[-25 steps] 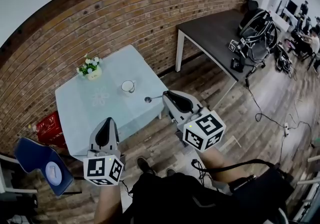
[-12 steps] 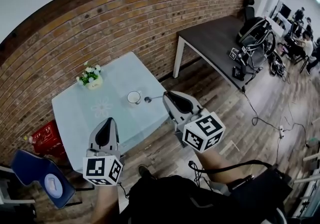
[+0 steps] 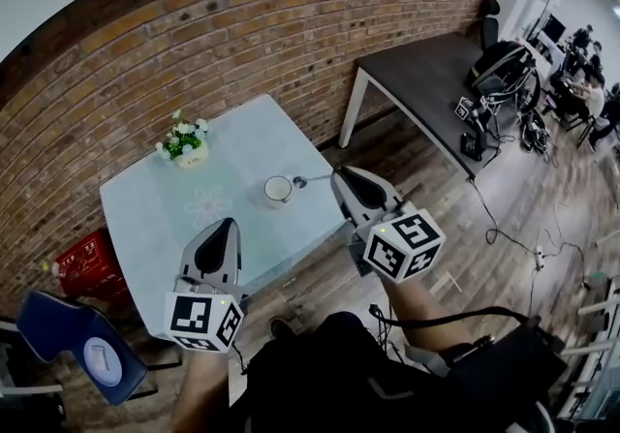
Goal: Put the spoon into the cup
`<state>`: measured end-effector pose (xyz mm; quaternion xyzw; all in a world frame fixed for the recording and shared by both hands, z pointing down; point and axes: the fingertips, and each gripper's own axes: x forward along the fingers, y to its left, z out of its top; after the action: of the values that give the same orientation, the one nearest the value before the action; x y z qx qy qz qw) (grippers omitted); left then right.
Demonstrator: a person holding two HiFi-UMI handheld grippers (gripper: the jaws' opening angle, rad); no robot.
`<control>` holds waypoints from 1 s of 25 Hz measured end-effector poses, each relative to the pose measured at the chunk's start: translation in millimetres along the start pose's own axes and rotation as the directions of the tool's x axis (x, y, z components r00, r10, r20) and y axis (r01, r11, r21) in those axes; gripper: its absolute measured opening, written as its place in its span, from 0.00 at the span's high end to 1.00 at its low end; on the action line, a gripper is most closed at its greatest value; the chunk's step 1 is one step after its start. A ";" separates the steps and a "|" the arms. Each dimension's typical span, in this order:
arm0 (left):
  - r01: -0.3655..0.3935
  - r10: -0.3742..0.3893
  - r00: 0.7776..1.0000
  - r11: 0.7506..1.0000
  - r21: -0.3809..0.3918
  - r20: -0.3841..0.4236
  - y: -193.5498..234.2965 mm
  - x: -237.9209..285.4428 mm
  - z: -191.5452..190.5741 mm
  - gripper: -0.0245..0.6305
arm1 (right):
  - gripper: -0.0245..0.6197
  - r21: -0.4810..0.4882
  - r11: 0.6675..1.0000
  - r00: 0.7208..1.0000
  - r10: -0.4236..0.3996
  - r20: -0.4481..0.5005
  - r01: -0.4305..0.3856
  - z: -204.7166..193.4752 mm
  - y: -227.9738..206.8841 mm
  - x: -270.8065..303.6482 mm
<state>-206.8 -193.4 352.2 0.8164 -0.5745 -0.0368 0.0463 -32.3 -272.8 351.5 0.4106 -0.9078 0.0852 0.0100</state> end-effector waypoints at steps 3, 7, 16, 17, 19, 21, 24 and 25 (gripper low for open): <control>-0.017 0.017 1.000 1.000 -0.011 -0.024 9.4 3.1 -11.8 0.95 | 0.87 0.008 1.000 1.000 -0.006 -0.020 0.006 -8.4 -6.1 14.5; -0.067 0.067 0.997 0.998 -0.001 -0.041 19.6 13.2 -19.8 0.95 | 0.87 0.012 1.000 0.999 0.022 -0.034 -0.022 -12.3 -16.6 36.9; -0.198 0.201 0.976 0.979 0.041 -0.086 27.5 45.4 -34.9 0.95 | 0.87 0.016 0.990 0.985 0.141 -0.097 -0.140 -27.5 -51.7 86.6; -0.215 0.219 0.971 0.975 0.053 -0.099 26.7 46.9 -38.9 0.95 | 0.87 0.018 0.988 0.982 0.157 -0.102 -0.156 -30.1 -55.1 91.8; -0.241 0.244 0.963 0.970 0.041 -0.116 26.3 49.7 -46.0 0.95 | 0.87 0.024 0.982 0.976 0.187 -0.114 -0.186 -36.3 -60.8 102.7; -0.263 0.263 0.957 0.965 0.017 -0.124 26.2 52.7 -50.5 0.95 | 0.87 0.033 0.977 0.967 0.215 -0.133 -0.213 -45.0 -65.6 113.0; -0.283 0.278 0.952 0.959 -0.018 -0.126 22.4 58.3 -52.3 0.95 | 0.87 0.051 0.968 0.953 0.251 -0.168 -0.246 -61.4 -72.4 126.5; -0.287 0.281 0.951 0.958 -0.028 -0.127 20.4 60.1 -53.2 0.95 | 0.87 0.056 0.965 0.948 0.261 -0.182 -0.255 -67.8 -74.3 130.7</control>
<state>-199.5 -255.1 407.0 0.7248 -0.6809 0.0069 0.1050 -66.9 -407.2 440.8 0.2787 -0.9471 0.1387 0.0776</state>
